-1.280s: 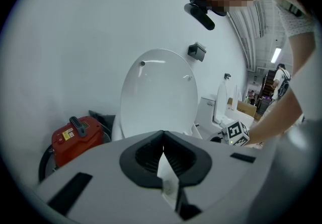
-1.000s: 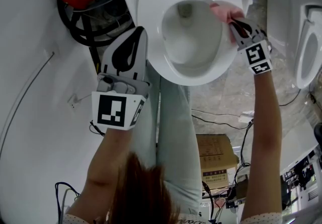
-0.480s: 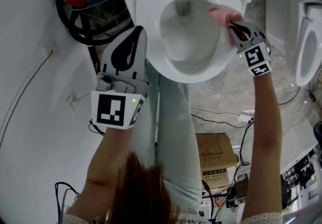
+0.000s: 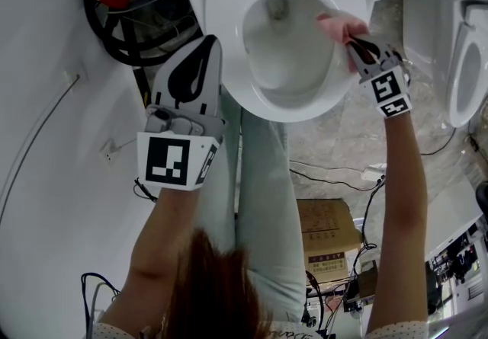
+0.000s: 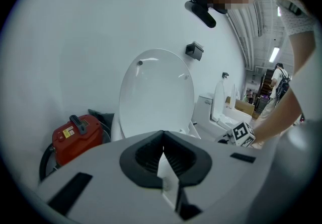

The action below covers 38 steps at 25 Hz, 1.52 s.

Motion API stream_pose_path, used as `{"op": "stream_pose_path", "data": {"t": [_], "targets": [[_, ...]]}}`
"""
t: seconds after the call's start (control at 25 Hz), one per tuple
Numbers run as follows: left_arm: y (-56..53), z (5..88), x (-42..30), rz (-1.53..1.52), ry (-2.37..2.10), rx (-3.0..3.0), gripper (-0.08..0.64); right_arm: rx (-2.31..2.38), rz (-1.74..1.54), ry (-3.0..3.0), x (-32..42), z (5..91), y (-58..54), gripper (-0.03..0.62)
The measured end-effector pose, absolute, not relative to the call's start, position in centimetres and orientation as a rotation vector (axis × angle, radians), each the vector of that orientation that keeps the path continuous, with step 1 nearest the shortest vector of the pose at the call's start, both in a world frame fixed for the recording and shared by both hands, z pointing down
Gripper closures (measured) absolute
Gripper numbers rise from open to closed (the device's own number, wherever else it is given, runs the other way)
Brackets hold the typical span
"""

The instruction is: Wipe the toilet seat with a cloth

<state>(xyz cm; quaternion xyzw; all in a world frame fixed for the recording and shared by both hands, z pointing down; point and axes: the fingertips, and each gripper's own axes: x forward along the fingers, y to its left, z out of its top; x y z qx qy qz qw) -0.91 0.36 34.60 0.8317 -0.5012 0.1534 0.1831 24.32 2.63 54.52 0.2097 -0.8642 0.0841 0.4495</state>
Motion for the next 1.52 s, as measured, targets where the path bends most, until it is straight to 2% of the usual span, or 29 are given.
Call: {"op": "stream_pose_path", "data": {"t": [1.52], "targets": [[1.4,34.6,-0.5,0.452,-1.394,2.357,0.558,0.442,0.386,-2.086,24.5,55.0,11.4,0.566]]}}
